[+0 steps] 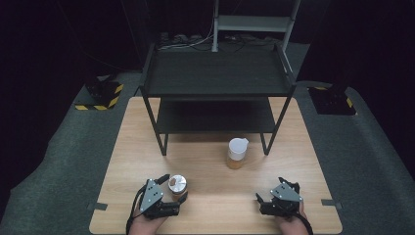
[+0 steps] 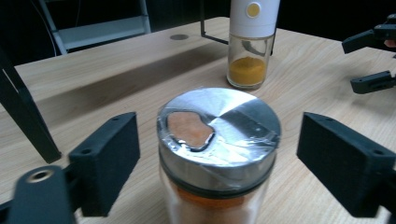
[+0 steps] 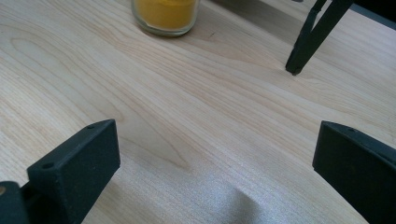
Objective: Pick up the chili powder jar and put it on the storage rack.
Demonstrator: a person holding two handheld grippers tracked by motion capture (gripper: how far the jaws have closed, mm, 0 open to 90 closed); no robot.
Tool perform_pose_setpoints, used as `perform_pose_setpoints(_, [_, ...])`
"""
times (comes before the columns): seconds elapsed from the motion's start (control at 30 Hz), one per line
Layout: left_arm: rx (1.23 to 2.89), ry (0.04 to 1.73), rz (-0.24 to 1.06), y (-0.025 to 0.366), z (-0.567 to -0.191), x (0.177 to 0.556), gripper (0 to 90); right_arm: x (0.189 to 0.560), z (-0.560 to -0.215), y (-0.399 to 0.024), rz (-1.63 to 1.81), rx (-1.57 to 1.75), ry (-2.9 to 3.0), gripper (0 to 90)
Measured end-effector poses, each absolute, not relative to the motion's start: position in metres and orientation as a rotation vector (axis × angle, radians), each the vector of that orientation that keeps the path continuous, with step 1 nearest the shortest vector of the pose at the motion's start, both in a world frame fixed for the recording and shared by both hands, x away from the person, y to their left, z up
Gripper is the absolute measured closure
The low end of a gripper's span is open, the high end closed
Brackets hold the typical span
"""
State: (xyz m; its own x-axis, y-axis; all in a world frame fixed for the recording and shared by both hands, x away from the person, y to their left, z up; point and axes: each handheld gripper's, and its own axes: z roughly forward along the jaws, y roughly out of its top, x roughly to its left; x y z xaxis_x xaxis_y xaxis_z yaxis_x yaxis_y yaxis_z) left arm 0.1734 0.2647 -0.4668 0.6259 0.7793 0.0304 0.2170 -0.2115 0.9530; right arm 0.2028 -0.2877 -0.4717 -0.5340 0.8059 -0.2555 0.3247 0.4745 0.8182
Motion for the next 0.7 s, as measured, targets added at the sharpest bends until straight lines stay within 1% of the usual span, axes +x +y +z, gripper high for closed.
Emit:
perform_pose_setpoints(0.1, [1.746,0.819,0.645,0.2647,-0.4673,0.1751,20.2,0.2028,-0.4718,-0.2874,0.966,0.930,2.082,0.0])
perform_pose_setpoints(0.5, [1.765,0.786,0.648,0.2634,-0.4708,0.1794,30.8,0.2031,-0.4715,-0.2869,0.962,0.927,2.087,0.0])
perform_pose_setpoints(0.53, [1.763,0.783,0.647,0.2637,-0.4713,0.1791,33.0,0.2031,-0.4714,-0.2867,0.960,0.924,2.088,0.0])
perform_pose_setpoints(0.7, [1.758,0.779,0.648,0.2636,-0.4721,0.1784,34.2,0.2032,-0.4714,-0.2867,0.959,0.924,2.088,0.0])
